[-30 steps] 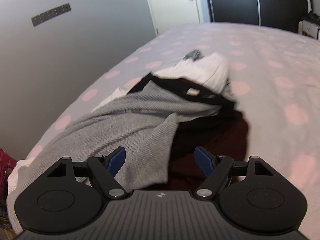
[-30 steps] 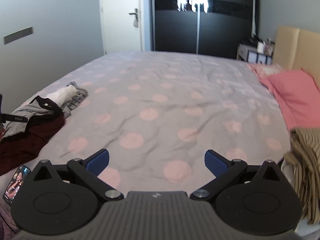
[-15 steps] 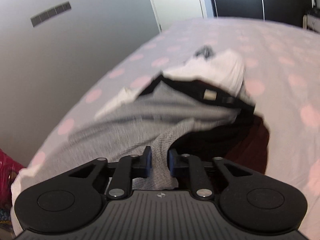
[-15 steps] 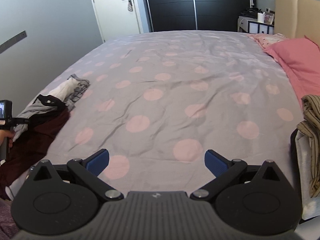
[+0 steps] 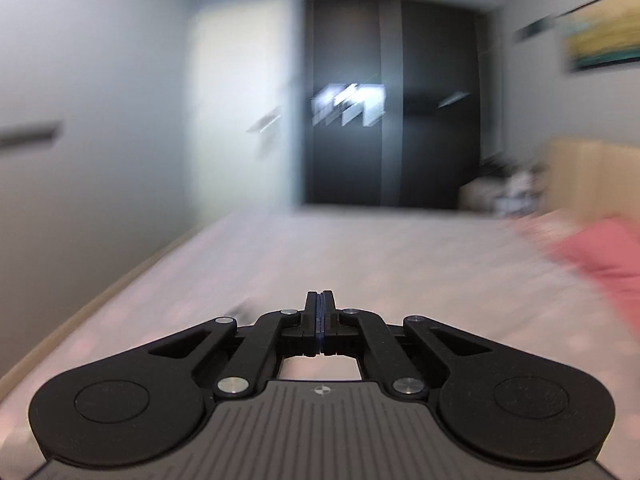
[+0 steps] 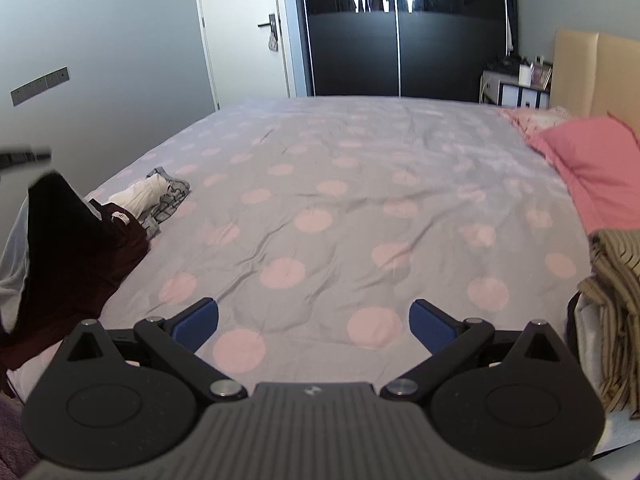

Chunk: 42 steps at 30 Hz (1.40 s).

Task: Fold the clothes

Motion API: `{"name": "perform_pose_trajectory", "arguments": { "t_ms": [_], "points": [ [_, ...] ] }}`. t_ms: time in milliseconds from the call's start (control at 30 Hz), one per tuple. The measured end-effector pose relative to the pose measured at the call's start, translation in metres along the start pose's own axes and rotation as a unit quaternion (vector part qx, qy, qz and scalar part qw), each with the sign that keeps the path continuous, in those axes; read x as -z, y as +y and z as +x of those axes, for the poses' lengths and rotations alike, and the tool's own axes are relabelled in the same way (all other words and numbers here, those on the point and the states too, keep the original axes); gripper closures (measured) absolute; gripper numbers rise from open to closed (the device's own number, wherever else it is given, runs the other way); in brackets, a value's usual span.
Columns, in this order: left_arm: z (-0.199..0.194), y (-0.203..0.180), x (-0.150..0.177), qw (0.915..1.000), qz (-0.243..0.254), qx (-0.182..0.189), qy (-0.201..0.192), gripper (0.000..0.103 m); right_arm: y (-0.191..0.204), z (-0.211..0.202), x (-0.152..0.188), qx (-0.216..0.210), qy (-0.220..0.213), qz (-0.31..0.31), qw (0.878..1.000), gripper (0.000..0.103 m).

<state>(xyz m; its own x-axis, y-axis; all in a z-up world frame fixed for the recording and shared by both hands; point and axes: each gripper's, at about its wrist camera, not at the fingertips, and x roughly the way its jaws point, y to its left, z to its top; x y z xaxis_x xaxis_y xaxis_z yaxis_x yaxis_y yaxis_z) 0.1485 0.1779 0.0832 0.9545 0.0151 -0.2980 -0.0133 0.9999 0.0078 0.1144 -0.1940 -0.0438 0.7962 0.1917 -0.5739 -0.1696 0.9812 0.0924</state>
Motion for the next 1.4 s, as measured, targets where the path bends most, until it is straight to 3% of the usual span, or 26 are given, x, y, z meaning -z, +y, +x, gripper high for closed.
{"name": "perform_pose_trajectory", "arguments": {
  "t_ms": [67, 133, 233, 367, 467, 533, 633, 767, 900, 967, 1100, 1167, 1233, 1267, 1367, 1400],
  "points": [
    [-0.024, -0.035, -0.020, 0.9971, 0.019, 0.061, -0.042, 0.103, 0.000, -0.004, 0.000, 0.007, -0.008, -0.005, 1.000, 0.000],
    [-0.035, -0.059, -0.033, 0.9956, 0.025, 0.081, -0.039, 0.103, 0.000, -0.008, 0.000, 0.011, -0.015, -0.005, 1.000, 0.001],
    [-0.028, -0.072, -0.034, 0.9964, 0.037, 0.076, 0.000, 0.103, -0.001, -0.015, 0.002, 0.019, -0.025, -0.001, 1.000, 0.000],
    [-0.001, -0.063, -0.017, 0.9968, 0.038, 0.038, 0.059, 0.102, -0.001, -0.021, 0.005, 0.014, -0.028, 0.000, 1.000, 0.000],
    [0.026, -0.047, 0.011, 0.9935, 0.041, 0.007, 0.106, 0.079, 0.000, -0.024, 0.006, 0.011, -0.029, -0.005, 1.000, 0.000],
    [0.042, -0.041, 0.032, 0.9876, 0.058, -0.015, 0.145, 0.051, 0.000, -0.023, 0.006, 0.009, -0.027, -0.006, 1.000, 0.000],
    [0.062, -0.031, 0.071, 0.9762, 0.076, -0.040, 0.199, 0.050, -0.002, -0.022, 0.007, 0.007, -0.023, -0.005, 1.000, 0.000],
    [0.086, -0.022, 0.136, 0.9518, 0.096, -0.070, 0.283, 0.050, -0.006, -0.018, 0.010, -0.002, -0.007, 0.011, 1.000, 0.000],
    [0.103, -0.015, 0.193, 0.9204, 0.147, -0.131, 0.338, 0.050, -0.007, -0.014, 0.013, -0.006, 0.008, 0.018, 1.000, 0.000],
    [0.107, -0.007, 0.207, 0.9121, 0.158, -0.132, 0.354, 0.050, -0.007, -0.013, 0.014, -0.007, 0.011, 0.019, 1.000, 0.000],
    [0.123, -0.004, 0.218, 0.9105, 0.155, -0.117, 0.365, 0.050, -0.008, -0.009, 0.016, -0.008, 0.019, 0.019, 1.000, 0.000],
    [0.131, 0.002, 0.214, 0.9126, 0.129, -0.113, 0.371, 0.059, -0.009, -0.007, 0.016, -0.007, 0.025, 0.017, 1.000, 0.000],
    [0.134, 0.009, 0.210, 0.9111, 0.106, -0.117, 0.381, 0.083, -0.009, -0.005, 0.017, -0.006, 0.031, 0.016, 0.999, 0.000],
    [0.132, 0.012, 0.207, 0.9120, 0.100, -0.120, 0.379, 0.089, -0.009, -0.004, 0.018, -0.006, 0.034, 0.016, 0.999, 0.000],
    [0.126, 0.023, 0.196, 0.9158, 0.080, -0.130, 0.371, 0.095, -0.010, -0.003, 0.018, -0.004, 0.035, 0.013, 0.999, 0.000],
    [0.122, 0.024, 0.188, 0.9221, 0.077, -0.130, 0.356, 0.096, -0.010, -0.004, 0.019, -0.004, 0.035, 0.013, 0.999, 0.000]
  ]
}}
